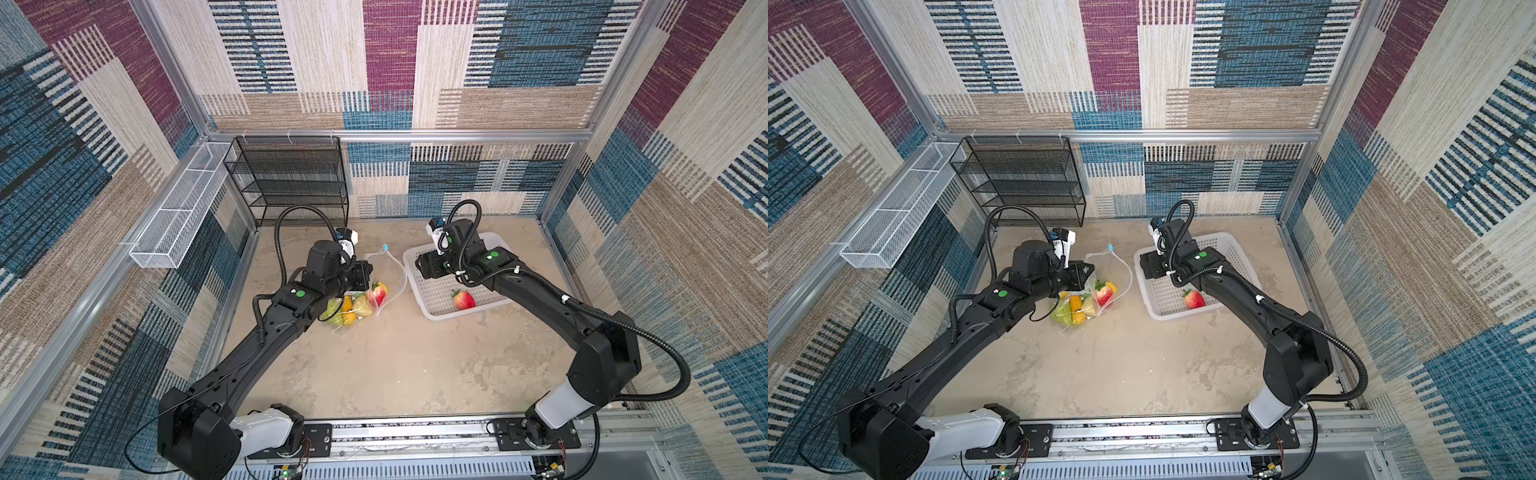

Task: Place the food in the zip-top bag and seal the zipper
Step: 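Move the right gripper back over the basket to the last strawberry, then lower the right gripper and grasp the remaining strawberry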

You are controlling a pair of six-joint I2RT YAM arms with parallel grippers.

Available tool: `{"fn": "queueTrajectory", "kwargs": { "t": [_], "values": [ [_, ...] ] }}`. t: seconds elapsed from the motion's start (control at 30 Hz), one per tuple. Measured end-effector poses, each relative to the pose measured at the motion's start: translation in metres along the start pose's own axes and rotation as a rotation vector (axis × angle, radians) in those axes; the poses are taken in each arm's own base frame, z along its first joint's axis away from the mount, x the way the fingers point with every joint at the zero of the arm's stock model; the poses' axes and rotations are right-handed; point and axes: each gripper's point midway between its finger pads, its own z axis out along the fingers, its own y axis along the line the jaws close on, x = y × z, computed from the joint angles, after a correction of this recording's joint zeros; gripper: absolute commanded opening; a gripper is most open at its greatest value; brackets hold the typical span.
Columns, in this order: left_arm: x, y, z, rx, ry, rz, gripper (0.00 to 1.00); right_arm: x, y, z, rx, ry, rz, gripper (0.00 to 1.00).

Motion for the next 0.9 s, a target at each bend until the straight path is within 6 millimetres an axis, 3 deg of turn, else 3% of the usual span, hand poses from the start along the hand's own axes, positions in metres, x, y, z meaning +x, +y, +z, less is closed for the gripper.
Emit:
{"fn": "queueTrajectory", "kwargs": {
  "t": [0.13, 0.27, 0.67, 0.9],
  "values": [
    [0.001, 0.000, 0.001, -0.001, 0.003, -0.001, 0.00, 0.033, -0.038, 0.006, 0.135, 0.128, 0.004, 0.86],
    [0.001, 0.001, 0.002, -0.003, 0.006, -0.002, 0.00, 0.051, -0.061, 0.011, 0.233, 0.202, 0.006, 0.89],
    [0.002, 0.001, 0.002, 0.000, 0.009, -0.002, 0.00, 0.117, -0.075, 0.051, 0.276, 0.413, -0.011, 0.94],
    [0.002, 0.001, 0.003, 0.001, 0.010, -0.002, 0.00, 0.135, -0.089, 0.057, 0.321, 0.458, -0.004, 0.95]
  ]
}}
